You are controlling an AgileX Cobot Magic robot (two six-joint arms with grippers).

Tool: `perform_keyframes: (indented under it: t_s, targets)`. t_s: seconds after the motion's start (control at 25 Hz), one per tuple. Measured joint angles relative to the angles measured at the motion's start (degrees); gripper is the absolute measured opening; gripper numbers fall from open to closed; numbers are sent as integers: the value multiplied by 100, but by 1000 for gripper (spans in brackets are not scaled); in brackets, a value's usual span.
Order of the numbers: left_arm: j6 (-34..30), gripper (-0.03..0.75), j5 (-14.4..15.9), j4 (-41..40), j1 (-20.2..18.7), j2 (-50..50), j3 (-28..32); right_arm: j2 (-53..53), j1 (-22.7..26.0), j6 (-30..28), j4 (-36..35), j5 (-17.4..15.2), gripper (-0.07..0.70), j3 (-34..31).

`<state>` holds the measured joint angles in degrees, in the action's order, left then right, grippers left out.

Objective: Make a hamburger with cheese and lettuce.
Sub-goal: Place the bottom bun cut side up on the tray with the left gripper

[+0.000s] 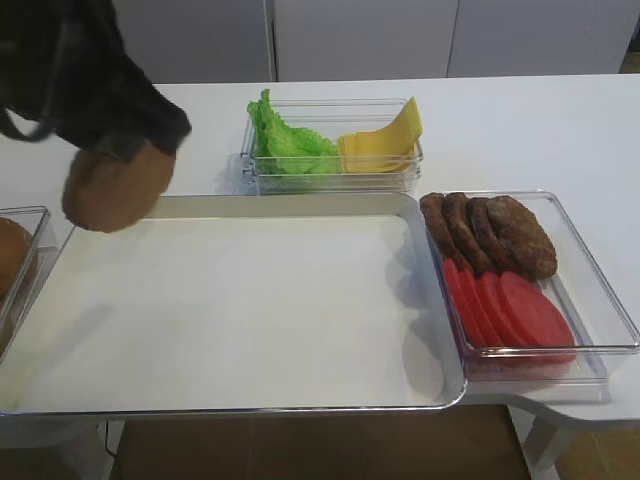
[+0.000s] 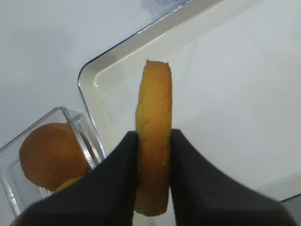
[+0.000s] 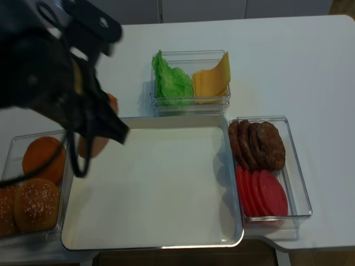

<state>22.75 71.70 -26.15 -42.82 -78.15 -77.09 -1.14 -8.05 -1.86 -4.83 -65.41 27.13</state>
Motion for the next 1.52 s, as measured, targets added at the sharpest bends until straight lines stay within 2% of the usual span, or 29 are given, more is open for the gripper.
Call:
perform_keyframes:
  t_s: [0.24, 0.48, 1.12, 1.52]
  targets:
    - [613, 136, -59, -491, -747, -707, 0, 0, 0, 0, 0, 0, 478, 0]
    - [880, 135, -128, -1102, -1208, -1300, 0, 0, 0, 0, 0, 0, 478, 0]
    - [1551, 135, -184, -1442, -1261, -1684, 110, 0, 0, 0, 0, 0, 478, 0]
    - [1574, 135, -216, -1650, -1261, -1962, 119, 0, 0, 0, 0, 0, 478, 0]
